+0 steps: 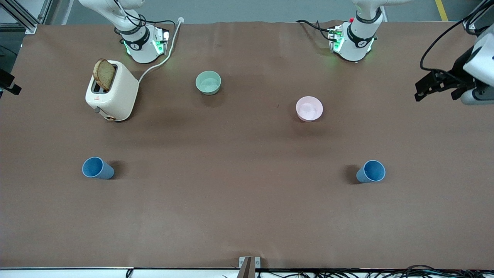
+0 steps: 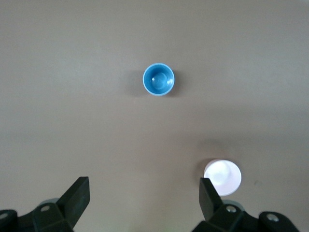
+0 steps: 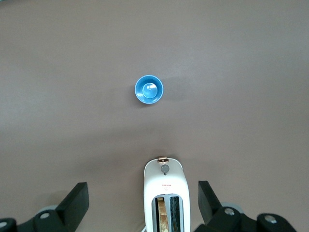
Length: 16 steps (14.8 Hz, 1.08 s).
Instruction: Stack blue cups with both arms
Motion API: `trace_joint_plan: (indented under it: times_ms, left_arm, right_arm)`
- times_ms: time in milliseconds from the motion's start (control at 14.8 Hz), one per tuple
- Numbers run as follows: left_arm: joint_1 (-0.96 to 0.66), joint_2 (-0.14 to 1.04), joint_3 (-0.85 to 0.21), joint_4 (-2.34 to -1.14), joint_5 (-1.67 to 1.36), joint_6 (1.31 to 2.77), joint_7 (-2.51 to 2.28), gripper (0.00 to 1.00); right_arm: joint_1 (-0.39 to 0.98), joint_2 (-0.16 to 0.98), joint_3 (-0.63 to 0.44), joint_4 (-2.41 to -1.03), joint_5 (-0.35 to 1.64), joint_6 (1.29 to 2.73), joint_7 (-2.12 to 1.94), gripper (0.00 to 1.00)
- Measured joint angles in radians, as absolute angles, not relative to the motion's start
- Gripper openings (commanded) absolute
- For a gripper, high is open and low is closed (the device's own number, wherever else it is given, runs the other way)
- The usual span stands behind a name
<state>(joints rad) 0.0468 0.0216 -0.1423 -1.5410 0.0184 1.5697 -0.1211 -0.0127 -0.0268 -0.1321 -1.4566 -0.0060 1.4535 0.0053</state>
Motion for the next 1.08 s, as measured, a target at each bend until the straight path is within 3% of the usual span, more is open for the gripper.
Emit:
trace_joint_plan:
  times_ms: [405, 676, 878, 1081]
  left_arm:
    - [0.093, 0.226, -0.141, -1.627, 0.02, 1.864, -0.121, 1.0]
    - [0.101, 0.337, -0.14, -1.745, 0.022, 2.116, -0.122, 1.0]
    - [0.118, 0.431, -0.14, -1.759, 0.048, 2.233, -0.122, 0.79]
    - [0.114, 0.503, -0.142, -1.756, 0.059, 2.276, -0.122, 0.67]
  right_arm:
    - [-0.008, 0.023, -0.13, -1.486, -0.006, 1.465, -0.02, 1.0]
    - [-0.009, 0.077, -0.132, -1.656, -0.005, 1.705, -0.088, 1.0]
    - [-0.01, 0.128, -0.136, -1.803, -0.005, 1.924, -0.136, 1.0]
    - [-0.022, 0.193, -0.142, -1.912, -0.005, 2.133, -0.177, 1.0]
